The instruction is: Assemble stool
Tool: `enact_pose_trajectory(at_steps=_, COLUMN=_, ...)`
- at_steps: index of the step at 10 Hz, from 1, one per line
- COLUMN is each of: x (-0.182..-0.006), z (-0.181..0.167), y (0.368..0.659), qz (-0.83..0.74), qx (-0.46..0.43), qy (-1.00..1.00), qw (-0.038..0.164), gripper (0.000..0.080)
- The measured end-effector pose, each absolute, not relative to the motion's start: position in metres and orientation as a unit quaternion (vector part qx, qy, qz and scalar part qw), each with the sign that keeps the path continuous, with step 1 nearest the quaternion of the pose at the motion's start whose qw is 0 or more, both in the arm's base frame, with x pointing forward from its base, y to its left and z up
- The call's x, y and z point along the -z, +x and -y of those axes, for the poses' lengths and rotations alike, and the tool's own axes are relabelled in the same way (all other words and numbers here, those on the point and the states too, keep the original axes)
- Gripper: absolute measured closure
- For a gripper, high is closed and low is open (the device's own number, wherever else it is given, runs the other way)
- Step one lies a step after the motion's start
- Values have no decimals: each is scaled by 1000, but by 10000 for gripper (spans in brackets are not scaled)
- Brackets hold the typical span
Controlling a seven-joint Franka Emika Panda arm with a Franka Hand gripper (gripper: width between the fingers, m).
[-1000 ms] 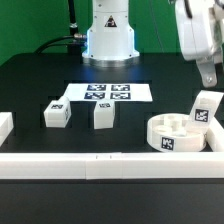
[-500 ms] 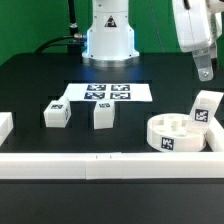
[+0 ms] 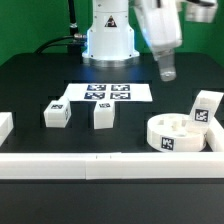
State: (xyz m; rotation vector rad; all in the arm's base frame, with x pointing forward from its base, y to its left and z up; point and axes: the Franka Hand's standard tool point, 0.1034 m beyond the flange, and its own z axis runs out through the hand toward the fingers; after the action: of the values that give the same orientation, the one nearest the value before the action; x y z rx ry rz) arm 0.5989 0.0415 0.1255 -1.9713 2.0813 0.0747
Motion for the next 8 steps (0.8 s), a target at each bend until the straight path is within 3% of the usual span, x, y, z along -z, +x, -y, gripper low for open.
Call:
enact_pose_trajectory(at_steps=6, x=-123, z=-33, y=599, qz=-679, qx=-17, qy=-722, qw=133, gripper=151)
enact_pose_trajectory(at_steps=8, x=-116, z=-33, y=596, qz=-553, qx=-19, qy=-825, qw=111, gripper=151)
